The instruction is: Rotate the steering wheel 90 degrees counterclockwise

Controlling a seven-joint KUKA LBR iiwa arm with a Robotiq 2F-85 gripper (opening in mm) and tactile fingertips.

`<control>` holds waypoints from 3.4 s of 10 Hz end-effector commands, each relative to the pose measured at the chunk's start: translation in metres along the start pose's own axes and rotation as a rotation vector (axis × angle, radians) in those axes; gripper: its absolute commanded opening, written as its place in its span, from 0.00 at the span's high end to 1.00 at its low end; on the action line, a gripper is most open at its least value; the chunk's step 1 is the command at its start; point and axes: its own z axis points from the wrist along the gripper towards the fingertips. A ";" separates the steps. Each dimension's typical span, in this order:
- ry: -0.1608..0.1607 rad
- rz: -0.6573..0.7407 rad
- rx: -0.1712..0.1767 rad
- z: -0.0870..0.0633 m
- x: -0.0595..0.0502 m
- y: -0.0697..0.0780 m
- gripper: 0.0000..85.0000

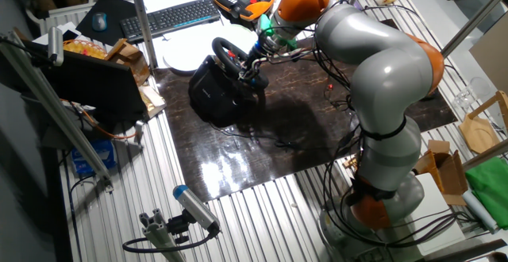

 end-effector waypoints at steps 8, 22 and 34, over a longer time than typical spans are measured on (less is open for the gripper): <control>-0.007 -0.144 -0.010 0.000 -0.016 0.002 0.99; -0.013 -0.385 -0.038 0.010 -0.049 0.014 0.99; -0.004 -0.418 -0.037 0.016 -0.063 0.026 0.99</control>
